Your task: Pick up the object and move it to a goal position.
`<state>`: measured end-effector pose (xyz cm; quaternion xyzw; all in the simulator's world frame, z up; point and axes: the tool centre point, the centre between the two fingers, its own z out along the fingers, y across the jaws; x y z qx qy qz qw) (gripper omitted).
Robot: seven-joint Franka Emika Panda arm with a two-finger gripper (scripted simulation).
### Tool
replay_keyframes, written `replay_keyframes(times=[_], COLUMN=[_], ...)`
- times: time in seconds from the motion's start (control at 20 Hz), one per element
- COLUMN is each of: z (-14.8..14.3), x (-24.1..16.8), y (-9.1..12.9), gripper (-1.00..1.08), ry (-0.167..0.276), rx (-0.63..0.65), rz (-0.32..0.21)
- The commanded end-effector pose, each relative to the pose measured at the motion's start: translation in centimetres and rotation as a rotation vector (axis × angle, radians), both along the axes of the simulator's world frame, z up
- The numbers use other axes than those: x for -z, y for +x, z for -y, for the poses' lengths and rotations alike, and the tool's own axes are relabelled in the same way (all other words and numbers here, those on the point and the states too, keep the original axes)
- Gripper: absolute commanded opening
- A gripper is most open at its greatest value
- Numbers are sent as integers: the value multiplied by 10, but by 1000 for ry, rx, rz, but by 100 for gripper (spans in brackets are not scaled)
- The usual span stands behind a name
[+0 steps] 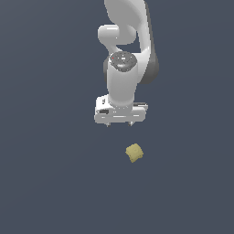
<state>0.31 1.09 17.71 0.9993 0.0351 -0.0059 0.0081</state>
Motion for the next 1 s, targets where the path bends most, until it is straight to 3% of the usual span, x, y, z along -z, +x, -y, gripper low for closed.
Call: replay_keyframes(times=[0.0, 0.95], z=[-2, -64], x=[2, 72], y=[2, 61], gripper=[100, 100], ry=[-1, 12], rx=[-13, -367], rz=[0, 5])
